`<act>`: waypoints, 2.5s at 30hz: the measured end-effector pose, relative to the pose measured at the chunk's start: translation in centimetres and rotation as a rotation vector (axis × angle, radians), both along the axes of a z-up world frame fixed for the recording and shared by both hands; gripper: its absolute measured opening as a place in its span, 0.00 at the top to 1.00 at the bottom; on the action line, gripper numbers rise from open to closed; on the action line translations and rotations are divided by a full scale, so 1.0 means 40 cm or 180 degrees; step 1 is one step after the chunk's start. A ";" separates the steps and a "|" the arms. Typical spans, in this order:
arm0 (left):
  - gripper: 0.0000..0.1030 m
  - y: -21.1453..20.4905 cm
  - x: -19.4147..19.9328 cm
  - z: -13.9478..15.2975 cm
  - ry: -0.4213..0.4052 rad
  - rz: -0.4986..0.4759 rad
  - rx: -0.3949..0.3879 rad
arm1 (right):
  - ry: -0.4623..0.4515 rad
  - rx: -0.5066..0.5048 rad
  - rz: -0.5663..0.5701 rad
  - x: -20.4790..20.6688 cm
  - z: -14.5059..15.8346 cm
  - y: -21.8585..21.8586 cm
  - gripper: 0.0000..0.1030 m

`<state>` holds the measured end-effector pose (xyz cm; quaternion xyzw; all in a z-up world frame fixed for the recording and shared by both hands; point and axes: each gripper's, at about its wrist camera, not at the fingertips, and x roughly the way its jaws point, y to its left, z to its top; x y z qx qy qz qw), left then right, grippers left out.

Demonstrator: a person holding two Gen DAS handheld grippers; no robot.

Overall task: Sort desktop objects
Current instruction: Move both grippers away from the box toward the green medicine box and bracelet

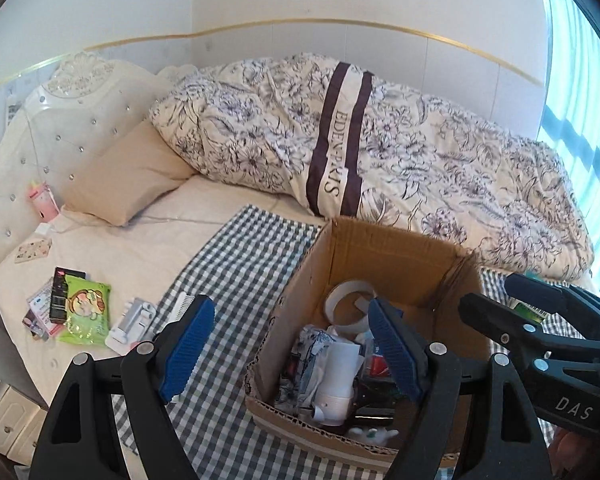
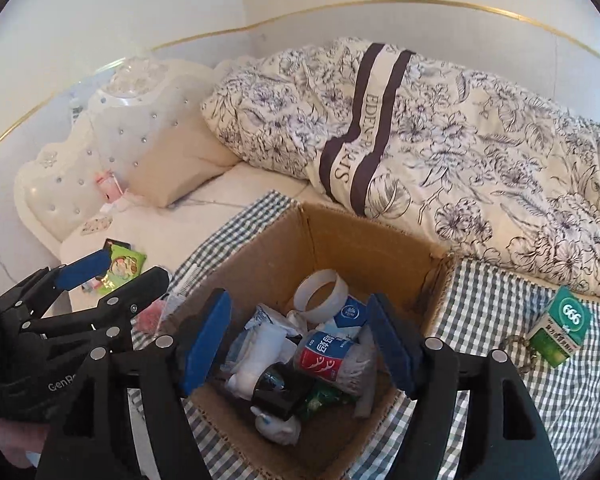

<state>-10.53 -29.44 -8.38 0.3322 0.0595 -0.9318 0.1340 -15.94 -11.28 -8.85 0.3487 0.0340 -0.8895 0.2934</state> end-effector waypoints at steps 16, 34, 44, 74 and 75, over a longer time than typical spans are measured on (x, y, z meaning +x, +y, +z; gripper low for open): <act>0.19 0.110 0.119 0.185 0.0471 0.0044 -0.0015 | 0.0513 -0.0149 -0.0215 0.148 0.198 0.187 0.29; 0.18 0.336 0.199 0.352 0.0994 -0.0234 0.0168 | 0.1155 -0.0264 -0.0724 0.314 0.408 0.509 0.21; 0.18 0.476 0.189 0.391 0.1121 -0.0459 0.0187 | 0.1349 -0.0188 -0.1086 0.347 0.444 0.666 0.11; 0.04 0.734 -0.087 0.155 0.0499 -0.0941 0.0073 | 0.0773 -0.0049 -0.1151 0.107 0.199 0.895 0.00; 0.04 0.740 -0.101 0.138 0.0449 -0.0957 0.0061 | 0.0748 -0.0014 -0.1142 0.094 0.185 0.896 0.00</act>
